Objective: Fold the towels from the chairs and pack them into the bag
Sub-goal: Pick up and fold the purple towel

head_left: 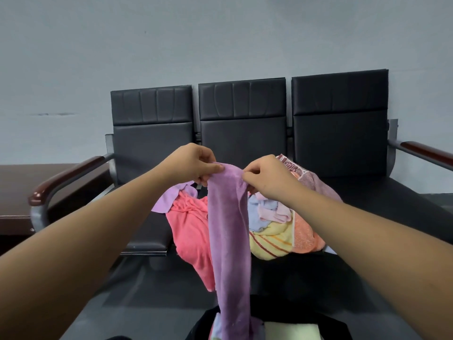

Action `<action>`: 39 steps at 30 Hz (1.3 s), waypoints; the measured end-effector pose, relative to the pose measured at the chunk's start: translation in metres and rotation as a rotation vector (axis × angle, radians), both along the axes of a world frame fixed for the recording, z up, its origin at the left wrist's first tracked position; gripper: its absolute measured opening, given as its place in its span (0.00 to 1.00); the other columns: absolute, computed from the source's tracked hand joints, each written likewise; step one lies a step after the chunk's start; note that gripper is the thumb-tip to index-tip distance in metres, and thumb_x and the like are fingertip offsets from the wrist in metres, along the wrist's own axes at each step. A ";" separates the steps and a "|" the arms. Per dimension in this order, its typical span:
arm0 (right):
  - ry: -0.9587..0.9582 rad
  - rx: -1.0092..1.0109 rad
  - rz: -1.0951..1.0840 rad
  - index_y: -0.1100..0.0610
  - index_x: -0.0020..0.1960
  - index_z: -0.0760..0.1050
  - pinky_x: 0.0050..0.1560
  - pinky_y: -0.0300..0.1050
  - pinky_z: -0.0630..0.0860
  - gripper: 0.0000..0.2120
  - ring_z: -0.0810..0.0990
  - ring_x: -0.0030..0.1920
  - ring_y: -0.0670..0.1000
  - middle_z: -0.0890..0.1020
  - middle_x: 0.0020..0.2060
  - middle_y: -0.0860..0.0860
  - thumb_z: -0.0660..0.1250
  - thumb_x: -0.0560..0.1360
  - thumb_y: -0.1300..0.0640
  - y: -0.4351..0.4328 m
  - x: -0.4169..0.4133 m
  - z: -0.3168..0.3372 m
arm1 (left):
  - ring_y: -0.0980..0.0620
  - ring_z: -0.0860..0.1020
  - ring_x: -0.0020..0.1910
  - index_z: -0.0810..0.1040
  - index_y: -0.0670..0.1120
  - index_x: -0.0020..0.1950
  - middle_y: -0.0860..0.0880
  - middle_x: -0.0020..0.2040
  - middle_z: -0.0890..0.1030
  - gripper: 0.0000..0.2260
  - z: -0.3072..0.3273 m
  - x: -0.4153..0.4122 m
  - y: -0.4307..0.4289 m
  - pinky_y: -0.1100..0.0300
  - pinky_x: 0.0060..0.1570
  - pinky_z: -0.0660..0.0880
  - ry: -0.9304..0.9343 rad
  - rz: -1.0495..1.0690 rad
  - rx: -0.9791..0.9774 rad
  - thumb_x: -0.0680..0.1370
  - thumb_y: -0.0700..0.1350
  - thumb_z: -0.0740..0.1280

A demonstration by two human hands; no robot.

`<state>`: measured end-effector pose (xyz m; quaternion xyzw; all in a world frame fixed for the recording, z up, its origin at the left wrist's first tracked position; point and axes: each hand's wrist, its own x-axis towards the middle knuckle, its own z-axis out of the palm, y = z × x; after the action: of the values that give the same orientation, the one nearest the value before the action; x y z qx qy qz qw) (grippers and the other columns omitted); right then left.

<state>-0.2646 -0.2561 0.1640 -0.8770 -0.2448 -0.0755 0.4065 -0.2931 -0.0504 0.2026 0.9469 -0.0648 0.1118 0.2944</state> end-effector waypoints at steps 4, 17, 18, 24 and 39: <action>-0.047 0.079 -0.024 0.67 0.41 0.81 0.47 0.61 0.82 0.12 0.83 0.44 0.66 0.84 0.38 0.62 0.62 0.76 0.64 -0.007 0.005 0.001 | 0.56 0.75 0.33 0.78 0.48 0.40 0.50 0.36 0.81 0.14 -0.008 0.003 0.013 0.66 0.37 0.71 0.020 -0.045 0.210 0.77 0.56 0.72; -0.027 0.301 -0.157 0.56 0.48 0.84 0.37 0.32 0.79 0.03 0.84 0.37 0.43 0.86 0.41 0.51 0.71 0.79 0.59 -0.049 0.013 0.012 | 0.55 0.84 0.38 0.82 0.41 0.44 0.52 0.35 0.85 0.08 -0.013 0.001 0.030 0.64 0.42 0.80 -0.078 -0.038 -0.251 0.75 0.45 0.76; -0.003 0.388 -0.152 0.55 0.48 0.84 0.41 0.36 0.82 0.04 0.84 0.39 0.45 0.86 0.42 0.51 0.71 0.79 0.60 -0.049 0.013 0.020 | 0.58 0.82 0.35 0.81 0.42 0.45 0.53 0.34 0.84 0.06 -0.004 0.000 0.024 0.67 0.40 0.78 -0.160 -0.058 -0.362 0.75 0.43 0.75; 0.318 0.922 0.181 0.65 0.59 0.78 0.56 0.47 0.82 0.09 0.84 0.51 0.53 0.84 0.52 0.60 0.64 0.80 0.69 -0.058 0.032 0.053 | 0.60 0.80 0.40 0.83 0.42 0.56 0.52 0.43 0.85 0.08 0.020 0.005 0.015 0.68 0.43 0.76 0.003 -0.212 -0.537 0.78 0.42 0.71; 0.300 0.353 0.315 0.63 0.55 0.77 0.50 0.51 0.79 0.05 0.79 0.46 0.53 0.80 0.47 0.58 0.63 0.83 0.62 -0.036 0.012 0.006 | 0.56 0.79 0.31 0.74 0.44 0.42 0.53 0.32 0.78 0.10 -0.017 0.010 -0.029 0.62 0.33 0.77 -0.061 -0.177 -0.607 0.83 0.45 0.66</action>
<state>-0.2524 -0.2924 0.1695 -0.7452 -0.2983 0.0779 0.5912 -0.2828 -0.0799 0.1852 0.8027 -0.1196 0.1283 0.5700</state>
